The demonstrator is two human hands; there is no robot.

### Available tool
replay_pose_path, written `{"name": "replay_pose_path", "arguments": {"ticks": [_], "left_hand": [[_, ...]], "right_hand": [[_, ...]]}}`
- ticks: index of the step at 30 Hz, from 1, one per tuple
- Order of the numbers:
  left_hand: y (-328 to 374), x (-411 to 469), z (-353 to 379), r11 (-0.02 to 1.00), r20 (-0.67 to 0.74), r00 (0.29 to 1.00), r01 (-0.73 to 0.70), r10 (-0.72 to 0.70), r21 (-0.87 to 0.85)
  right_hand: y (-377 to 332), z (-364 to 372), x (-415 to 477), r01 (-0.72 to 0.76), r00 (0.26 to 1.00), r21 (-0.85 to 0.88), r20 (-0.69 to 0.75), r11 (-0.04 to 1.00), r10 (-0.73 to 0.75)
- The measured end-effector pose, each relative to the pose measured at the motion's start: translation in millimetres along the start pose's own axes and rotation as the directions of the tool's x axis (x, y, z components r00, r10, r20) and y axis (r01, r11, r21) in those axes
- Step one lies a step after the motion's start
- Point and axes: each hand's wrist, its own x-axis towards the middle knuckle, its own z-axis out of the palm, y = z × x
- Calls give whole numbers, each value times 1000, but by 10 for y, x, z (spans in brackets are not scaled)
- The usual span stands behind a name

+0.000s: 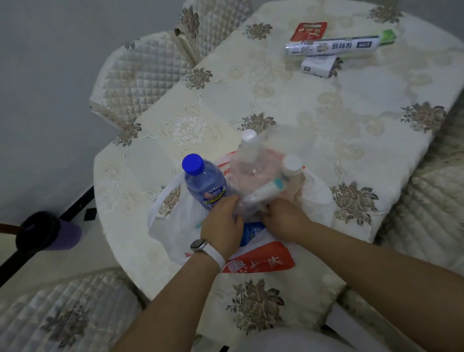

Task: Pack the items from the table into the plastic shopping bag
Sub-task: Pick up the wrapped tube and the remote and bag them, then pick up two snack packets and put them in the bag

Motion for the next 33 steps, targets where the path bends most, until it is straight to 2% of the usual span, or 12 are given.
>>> {"name": "replay_pose_path", "arguments": {"ticks": [5,11,19,25,30,33], "left_hand": [[-41,-2,-43,994,50,993,-111,111,-20],[-126,-94,-114,953,53,952,-299,301,-51],[-138,-351,-151,826,33,831,-547,555,-139],[-6,-559,-141,758,66,758,-636,649,-147],[253,-770,-183,667,59,666,-734,744,-125],[429,-884,-160,648,66,645,-756,762,-90]], "right_hand": [[39,-97,-315,-42,998,-10,-57,999,41],[-96,-193,-857,-76,981,-174,-190,982,43],[-359,-46,-1451,-145,928,-332,-371,932,12],[-405,83,-1899,-186,870,-437,-489,880,-58],[-319,75,-2218,-241,837,-439,-546,866,-44],[-213,33,-2365,-256,818,-413,-574,874,-31]]}}
